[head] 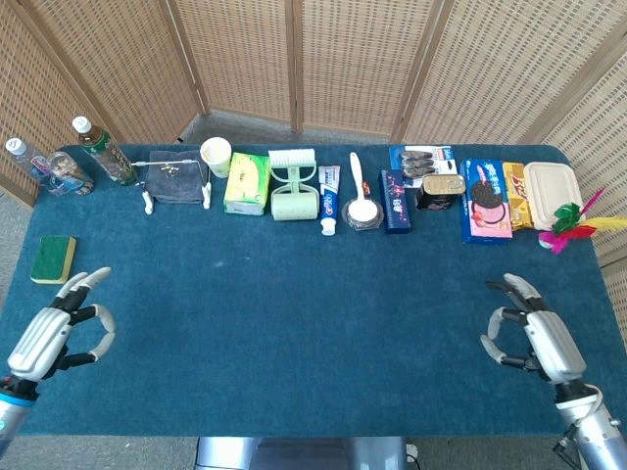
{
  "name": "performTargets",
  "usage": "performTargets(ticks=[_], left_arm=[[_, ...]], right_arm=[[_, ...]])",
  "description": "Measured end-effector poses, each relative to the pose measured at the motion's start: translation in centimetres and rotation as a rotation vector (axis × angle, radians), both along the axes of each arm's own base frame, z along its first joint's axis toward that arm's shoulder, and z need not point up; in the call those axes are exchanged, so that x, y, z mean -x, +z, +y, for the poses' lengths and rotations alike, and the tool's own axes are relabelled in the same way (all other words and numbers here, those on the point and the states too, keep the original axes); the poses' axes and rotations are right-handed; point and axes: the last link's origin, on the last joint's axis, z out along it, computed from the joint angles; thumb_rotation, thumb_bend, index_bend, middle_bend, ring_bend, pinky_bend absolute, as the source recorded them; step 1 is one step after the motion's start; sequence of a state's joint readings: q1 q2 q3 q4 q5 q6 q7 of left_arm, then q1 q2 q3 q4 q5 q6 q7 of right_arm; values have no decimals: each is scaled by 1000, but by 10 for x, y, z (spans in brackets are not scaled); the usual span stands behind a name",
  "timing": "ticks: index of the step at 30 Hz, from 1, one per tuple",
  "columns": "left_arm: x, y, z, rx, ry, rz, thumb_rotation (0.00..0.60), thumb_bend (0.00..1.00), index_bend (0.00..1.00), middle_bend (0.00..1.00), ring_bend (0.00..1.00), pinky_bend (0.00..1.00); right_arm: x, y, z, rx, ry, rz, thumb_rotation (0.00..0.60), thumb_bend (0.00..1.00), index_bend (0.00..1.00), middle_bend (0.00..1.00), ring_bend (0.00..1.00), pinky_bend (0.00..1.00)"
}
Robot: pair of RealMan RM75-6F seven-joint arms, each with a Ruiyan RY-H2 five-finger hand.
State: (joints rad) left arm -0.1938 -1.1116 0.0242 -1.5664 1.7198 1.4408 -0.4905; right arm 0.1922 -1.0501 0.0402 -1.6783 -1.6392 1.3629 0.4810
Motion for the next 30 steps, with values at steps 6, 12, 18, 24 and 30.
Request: performTargets(ticks=[6,12,18,24,30], left_arm=[[-15,-20,11,76,-31,-64,600,450,627,0,0,0],[-30,-37,21,151,-76,-136,600,449,627,0,0,0],[-46,-53,31,260,-138,-230,600,450,626,0,0,0],[-64,-71,46,421,-212,-319,600,451,627,0,0,0],[-82,-94,64,568,-265,-334,600,451,626,0,0,0]], right_arm=[[-7,-14,-10,-73,-3,-37,600,385,680,206,85,73],[-14,-32,-20,-170,-16,-106,600,385,680,206,85,73],[-21,-46,-30,-268,-24,-190,600,390,680,206,81,73],[-23,-55,-41,-348,-34,-258,600,390,680,207,80,76],[-20,-58,-47,-402,-47,-291,600,390,680,208,79,76]])
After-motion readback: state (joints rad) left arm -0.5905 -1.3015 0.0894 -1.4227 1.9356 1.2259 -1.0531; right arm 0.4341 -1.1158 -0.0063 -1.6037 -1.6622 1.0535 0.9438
